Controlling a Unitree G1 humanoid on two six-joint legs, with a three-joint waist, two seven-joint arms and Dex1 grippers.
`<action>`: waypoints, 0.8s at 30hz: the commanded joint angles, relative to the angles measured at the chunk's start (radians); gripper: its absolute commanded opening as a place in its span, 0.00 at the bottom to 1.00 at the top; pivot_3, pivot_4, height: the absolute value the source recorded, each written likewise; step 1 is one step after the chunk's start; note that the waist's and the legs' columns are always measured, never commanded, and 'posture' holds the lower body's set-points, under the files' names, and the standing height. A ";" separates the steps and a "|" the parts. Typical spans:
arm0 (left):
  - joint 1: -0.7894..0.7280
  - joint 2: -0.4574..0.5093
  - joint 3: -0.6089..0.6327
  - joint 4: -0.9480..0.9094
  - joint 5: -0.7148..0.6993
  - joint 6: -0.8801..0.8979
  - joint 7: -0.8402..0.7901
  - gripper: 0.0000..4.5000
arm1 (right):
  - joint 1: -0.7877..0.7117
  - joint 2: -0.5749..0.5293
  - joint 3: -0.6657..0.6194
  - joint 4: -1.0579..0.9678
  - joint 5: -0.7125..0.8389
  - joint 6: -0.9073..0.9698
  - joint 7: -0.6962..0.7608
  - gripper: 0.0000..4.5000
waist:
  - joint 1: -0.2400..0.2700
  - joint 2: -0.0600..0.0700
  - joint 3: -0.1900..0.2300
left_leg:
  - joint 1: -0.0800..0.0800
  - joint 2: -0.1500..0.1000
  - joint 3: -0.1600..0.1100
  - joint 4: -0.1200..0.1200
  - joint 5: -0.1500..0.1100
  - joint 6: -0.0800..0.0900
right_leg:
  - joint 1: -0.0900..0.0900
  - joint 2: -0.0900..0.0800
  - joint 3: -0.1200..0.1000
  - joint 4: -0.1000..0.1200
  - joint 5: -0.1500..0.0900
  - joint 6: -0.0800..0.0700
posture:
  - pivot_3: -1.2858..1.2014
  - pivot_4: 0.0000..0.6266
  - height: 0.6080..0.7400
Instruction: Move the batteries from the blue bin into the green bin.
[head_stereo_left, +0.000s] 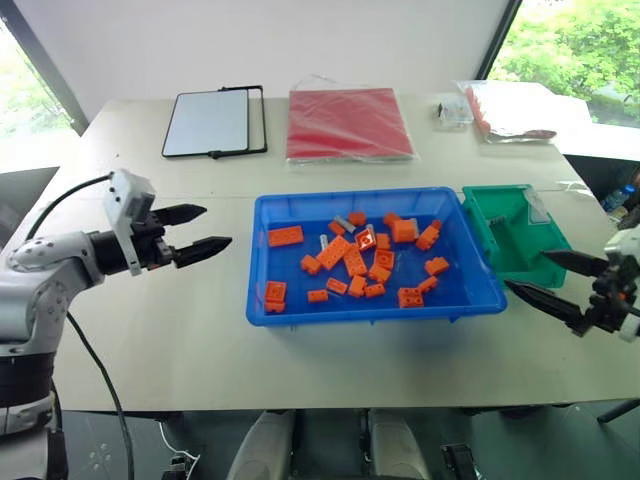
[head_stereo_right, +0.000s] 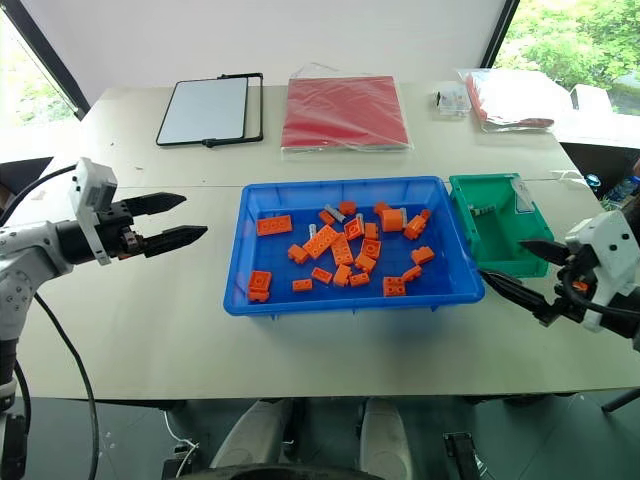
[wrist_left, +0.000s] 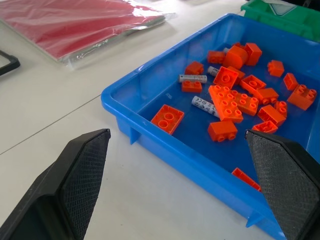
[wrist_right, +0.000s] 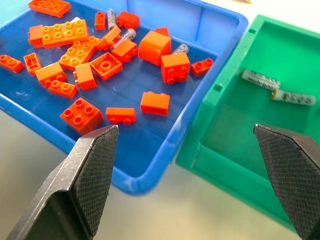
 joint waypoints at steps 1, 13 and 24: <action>-0.024 0.018 0.021 -0.007 -0.014 -0.002 -0.010 1.00 | -0.012 -0.004 -0.028 -0.004 0.014 -0.009 0.006 0.99 | -0.001 0.000 0.000 | 0.000 0.000 0.000 0.000 0.000 0.000 | 0.000 0.000 0.000 0.000 0.000 0.000 | 0.52 0.24 0.93; 0.006 0.030 0.022 -0.034 -0.007 0.003 -0.023 1.00 | -0.041 -0.016 0.007 0.025 -0.005 -0.024 0.011 0.99 | 0.000 0.000 0.000 | 0.000 0.000 0.000 0.000 0.000 0.000 | 0.000 0.000 0.000 0.000 0.000 0.000 | 0.52 0.24 0.93; 0.008 0.028 0.022 -0.057 -0.026 0.018 -0.024 1.00 | -0.075 -0.033 0.056 0.052 -0.028 -0.053 0.029 0.99 | -0.002 0.000 0.000 | 0.000 0.000 0.000 0.000 0.000 0.000 | 0.000 0.000 0.000 0.001 0.000 0.000 | 0.52 0.24 0.93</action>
